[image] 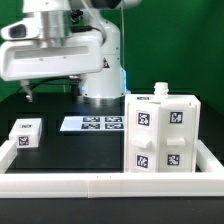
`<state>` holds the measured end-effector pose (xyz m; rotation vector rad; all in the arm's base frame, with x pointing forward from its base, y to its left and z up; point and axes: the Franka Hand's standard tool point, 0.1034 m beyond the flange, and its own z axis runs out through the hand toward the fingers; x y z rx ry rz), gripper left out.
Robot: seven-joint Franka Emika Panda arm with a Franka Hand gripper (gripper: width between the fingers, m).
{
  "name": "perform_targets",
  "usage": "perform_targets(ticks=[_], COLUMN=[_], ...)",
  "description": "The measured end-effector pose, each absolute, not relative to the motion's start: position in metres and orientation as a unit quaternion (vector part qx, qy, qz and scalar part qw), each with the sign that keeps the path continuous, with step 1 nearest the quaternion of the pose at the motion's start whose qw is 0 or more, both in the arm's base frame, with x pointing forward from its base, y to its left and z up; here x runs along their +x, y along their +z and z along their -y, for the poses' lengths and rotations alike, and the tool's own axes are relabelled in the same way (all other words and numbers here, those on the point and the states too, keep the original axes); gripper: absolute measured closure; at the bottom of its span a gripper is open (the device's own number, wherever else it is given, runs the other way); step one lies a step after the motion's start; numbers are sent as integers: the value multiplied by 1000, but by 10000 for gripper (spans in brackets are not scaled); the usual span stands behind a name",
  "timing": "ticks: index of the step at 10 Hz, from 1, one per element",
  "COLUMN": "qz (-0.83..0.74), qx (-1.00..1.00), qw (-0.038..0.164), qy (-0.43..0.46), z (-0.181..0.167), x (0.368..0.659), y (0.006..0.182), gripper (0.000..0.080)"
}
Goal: Assemble cabinet
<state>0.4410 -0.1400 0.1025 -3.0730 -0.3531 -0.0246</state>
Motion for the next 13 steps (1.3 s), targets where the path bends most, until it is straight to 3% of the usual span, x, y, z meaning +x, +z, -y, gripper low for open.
perform_targets(ticks=[5, 8, 13], qz=[121, 99, 97], qx=[-992, -995, -995], qw=[23, 13, 11], qy=[-7, 4, 26], z=[143, 175, 185], x=[440, 424, 407], y=[101, 79, 48], gripper=[2, 2, 2])
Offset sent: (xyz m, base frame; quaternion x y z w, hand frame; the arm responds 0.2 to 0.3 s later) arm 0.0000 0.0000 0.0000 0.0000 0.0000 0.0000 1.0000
